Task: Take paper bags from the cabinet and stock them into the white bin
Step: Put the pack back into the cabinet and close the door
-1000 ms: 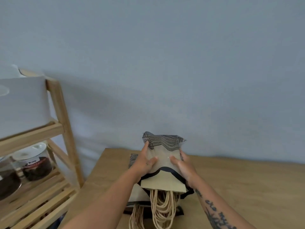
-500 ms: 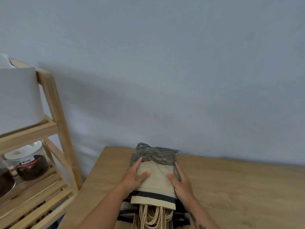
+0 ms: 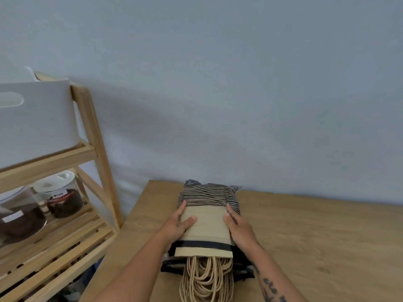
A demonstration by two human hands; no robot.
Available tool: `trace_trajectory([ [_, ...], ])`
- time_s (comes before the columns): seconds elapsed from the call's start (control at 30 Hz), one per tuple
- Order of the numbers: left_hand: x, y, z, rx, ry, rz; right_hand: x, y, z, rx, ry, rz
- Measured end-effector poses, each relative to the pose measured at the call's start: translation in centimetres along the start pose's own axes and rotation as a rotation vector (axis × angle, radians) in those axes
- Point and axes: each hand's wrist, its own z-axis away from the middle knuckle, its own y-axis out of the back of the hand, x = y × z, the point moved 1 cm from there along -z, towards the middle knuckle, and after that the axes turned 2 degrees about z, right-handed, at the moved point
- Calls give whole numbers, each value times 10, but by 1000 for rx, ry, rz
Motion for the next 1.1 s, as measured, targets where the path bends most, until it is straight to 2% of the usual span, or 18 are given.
trace_trajectory([
  [0.2,-8,-15,60,62,-46,-40,16,-6,39,7,89,124],
  [0.37,-18,-28,101,180,-4,-14,28,-7,64,-104,216,191],
  [0.67,-38,-54,181,264,133,47,37,11,147,-283,114,-61],
  [0.77,-46,-66,216,257,125,67,43,15,186,-261,88,-66],
  [0.93,-71,-77,290,247,79,131,52,6,275,-126,106,-53],
  [1.1,-96,-74,382,251,59,257,49,-17,365,-153,127,-137],
])
